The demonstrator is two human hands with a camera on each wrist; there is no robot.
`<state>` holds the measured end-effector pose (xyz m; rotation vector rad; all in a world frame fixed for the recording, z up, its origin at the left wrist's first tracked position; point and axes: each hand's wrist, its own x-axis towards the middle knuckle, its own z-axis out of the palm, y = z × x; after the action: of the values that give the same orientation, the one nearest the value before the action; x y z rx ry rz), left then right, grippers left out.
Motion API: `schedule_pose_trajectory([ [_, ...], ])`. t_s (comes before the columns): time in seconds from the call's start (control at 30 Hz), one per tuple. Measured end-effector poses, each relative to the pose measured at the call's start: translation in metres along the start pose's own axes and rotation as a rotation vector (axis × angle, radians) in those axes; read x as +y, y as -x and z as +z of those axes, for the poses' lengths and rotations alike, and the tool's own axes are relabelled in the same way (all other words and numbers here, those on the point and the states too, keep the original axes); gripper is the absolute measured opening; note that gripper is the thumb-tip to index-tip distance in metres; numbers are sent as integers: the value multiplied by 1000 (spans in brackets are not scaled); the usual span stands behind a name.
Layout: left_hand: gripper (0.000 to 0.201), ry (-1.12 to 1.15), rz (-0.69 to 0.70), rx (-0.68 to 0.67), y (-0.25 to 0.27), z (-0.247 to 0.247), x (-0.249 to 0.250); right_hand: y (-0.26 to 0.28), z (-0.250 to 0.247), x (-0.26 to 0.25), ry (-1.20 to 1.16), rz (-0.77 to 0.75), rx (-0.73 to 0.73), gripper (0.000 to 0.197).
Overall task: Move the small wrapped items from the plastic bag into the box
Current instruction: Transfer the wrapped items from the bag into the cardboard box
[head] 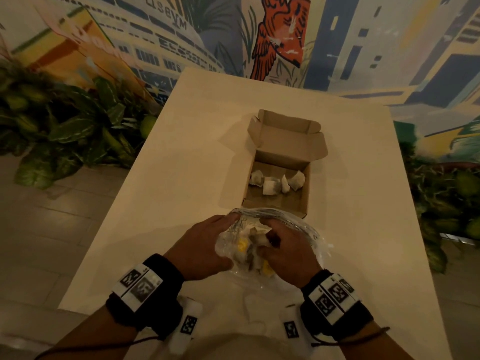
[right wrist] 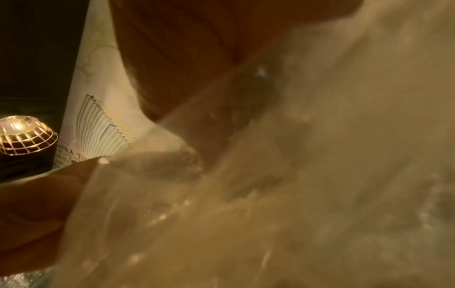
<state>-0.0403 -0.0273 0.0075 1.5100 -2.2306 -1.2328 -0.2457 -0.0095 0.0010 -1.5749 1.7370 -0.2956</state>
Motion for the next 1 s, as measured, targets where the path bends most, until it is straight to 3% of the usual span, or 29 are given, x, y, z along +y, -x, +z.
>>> schedule_pose_trajectory([
  [0.07, 99, 1, -11, -7, -1, -1, 0, 3, -4, 0, -7, -18, 5, 47],
  [0.17, 99, 0, -15, -14, -2, -2, 1, 5, -10, 1, -69, -107, 107, 12],
  [0.23, 97, -8, -15, -15, -2, -1, 1, 8, -11, 1, -23, -123, 106, 3],
  [0.3, 97, -17, -10, -24, -2, -1, 2, 13, -14, 0, 38, -140, 98, 8],
  [0.4, 97, 9, -11, -22, -2, -2, 2, 16, -20, -2, -95, -163, 215, 5],
  [0.53, 98, 10, -25, -24, -3, -3, 1, 22, -22, 0, 71, -164, 150, 3],
  [0.7, 97, -1, -40, -28, -4, -3, 0, 18, -52, -17, -224, -129, 273, 17],
  [0.83, 98, -20, -36, -49, -4, -3, 0, -22, -74, -24, -349, -20, 429, 13],
  [1.0, 98, -54, -36, -71, -1, -2, 1, -70, -87, -18, -513, 88, 401, 28],
])
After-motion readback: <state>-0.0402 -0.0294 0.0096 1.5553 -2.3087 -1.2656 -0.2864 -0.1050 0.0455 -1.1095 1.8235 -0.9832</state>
